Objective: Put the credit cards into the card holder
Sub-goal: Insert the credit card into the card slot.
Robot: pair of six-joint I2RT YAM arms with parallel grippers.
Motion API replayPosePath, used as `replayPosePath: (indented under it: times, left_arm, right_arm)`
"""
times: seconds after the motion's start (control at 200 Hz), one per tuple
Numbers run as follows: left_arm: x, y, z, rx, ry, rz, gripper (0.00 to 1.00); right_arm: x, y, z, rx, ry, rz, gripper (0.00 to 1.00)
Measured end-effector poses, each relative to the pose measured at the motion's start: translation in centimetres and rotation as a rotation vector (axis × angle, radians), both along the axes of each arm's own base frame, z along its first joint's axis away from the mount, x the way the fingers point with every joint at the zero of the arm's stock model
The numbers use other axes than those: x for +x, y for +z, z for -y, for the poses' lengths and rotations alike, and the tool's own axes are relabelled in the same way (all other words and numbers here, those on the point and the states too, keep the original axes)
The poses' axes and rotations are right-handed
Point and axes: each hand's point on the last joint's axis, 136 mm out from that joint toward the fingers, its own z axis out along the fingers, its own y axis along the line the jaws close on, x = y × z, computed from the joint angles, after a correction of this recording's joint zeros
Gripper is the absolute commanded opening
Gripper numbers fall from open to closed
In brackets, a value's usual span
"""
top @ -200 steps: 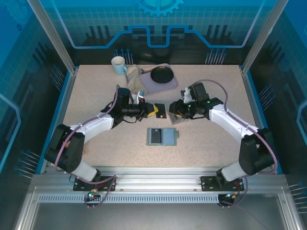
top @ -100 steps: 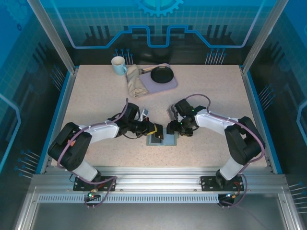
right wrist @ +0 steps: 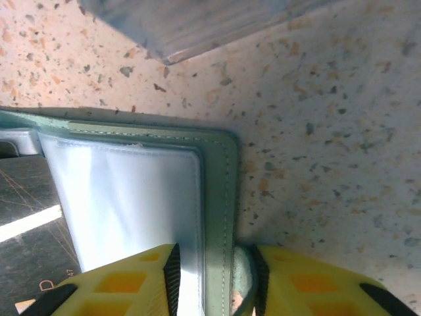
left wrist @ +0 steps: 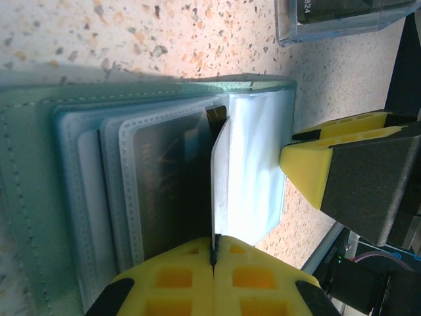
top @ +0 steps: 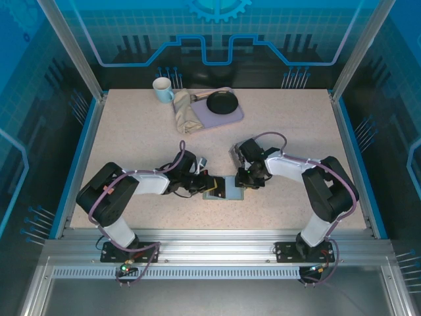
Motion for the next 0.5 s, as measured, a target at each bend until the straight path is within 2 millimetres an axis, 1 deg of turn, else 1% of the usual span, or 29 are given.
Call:
replayPosePath:
  times: [0.055,0.23,0.4,0.495]
  left_arm:
    - [0.11,-0.01,0.15,-0.008,0.001,0.011,0.0]
    - [0.24,0.12,0.26,-0.024,0.003,0.033,0.0]
    - [0.5,0.42,0.45,-0.037,0.002,0.052,0.0]
    - [0.49,0.11,0.5,-0.037,0.0,0.048,0.0]
  right_arm:
    - [-0.01,-0.08,0.13,0.0,-0.007,-0.003,0.26]
    - [0.06,-0.11,0.1,0.022,-0.022,-0.008,0.22]
    - [0.08,-0.11,0.14,0.041,-0.033,-0.018,0.21]
    - [0.09,-0.1,0.11,0.044,-0.033,-0.019,0.21]
